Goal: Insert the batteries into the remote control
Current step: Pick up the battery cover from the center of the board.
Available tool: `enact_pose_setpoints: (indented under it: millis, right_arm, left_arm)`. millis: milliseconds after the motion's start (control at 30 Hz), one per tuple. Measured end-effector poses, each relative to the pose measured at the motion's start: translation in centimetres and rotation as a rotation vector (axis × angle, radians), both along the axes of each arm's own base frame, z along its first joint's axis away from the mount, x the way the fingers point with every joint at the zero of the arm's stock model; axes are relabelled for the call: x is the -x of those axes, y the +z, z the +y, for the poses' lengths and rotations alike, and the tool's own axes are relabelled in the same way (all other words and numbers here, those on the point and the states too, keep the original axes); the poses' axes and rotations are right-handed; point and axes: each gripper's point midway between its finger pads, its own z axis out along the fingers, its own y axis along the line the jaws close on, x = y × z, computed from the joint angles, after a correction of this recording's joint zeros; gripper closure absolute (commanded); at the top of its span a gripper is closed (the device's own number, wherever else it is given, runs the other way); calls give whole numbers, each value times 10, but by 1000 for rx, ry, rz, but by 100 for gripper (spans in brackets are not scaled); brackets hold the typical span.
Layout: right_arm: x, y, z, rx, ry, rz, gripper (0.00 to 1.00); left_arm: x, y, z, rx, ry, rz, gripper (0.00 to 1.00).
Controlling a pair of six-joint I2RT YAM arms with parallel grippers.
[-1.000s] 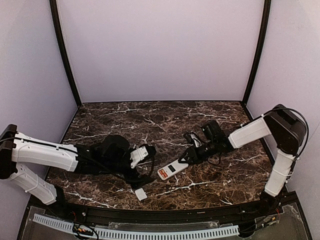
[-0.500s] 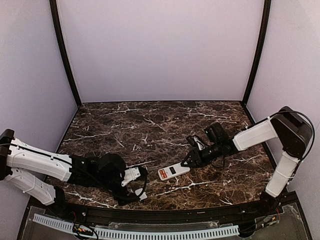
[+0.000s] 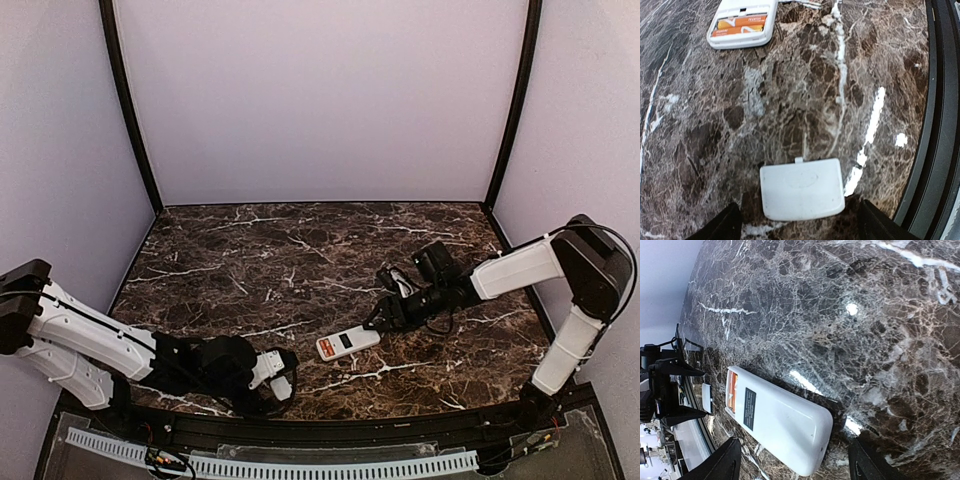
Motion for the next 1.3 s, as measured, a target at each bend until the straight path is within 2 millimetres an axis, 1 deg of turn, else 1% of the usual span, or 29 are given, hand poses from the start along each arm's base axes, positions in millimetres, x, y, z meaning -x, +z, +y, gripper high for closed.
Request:
enact_pose_setpoints:
  millis: [67,133,167,300,367,433,467,533,567,633,733,833,933,1033,1200,1300]
  right_arm:
    - [-1,0,-2,7,-8,-3,26]
    - [-3,0,-5,20,-18,-9,26]
    - [-3,1,-7,26,-22,-14,26]
    - [-8,2,-18,60,-55,-30,26]
    - [-10,3,-23,73,-71,-36,26]
    - [-13,6,-27,77,-83,-46,24]
    - [-14,8,-28,76,-87,-51,22]
    - [-17,13,-31,72,-96,-67,18]
    - [-19,15,-31,68,-98,-77,14]
    - [-22,20,-33,58,-100,-91,12]
    - [-23,24,-33,30,-99,-92,8]
    - [-23,25,-34,0,-97,-82,2]
    - [-23,27,-37,-28,-101,-72,1]
    - [-25,33,-38,-57,-100,-80,1]
    - [-26,37,-37,-78,-88,-91,1]
    - [-25,38,-36,-80,-79,-95,1]
  left_arm:
    - [-2,-1,-8,27,-2,-4,26]
    - [-3,-1,-14,50,1,-3,33]
    - [-3,-1,-17,60,0,-1,38]
    - [-4,-2,-22,82,14,5,46]
    - [-4,-2,-22,84,22,7,47]
    - [-4,-2,-21,83,23,8,45]
    - [-4,-2,-21,82,23,8,39]
    - [-4,-2,-20,81,27,12,32]
    - [-4,-2,-19,79,33,15,31]
    - [-4,-2,-17,73,40,19,30]
    - [-3,-2,-13,61,46,26,34]
    - [-1,-2,-8,50,52,36,38]
    - [0,-2,-6,46,61,44,47]
    - [0,-3,-6,44,61,48,54]
    - [-1,-2,-14,26,38,47,57]
    - [-2,0,-15,5,17,44,58]
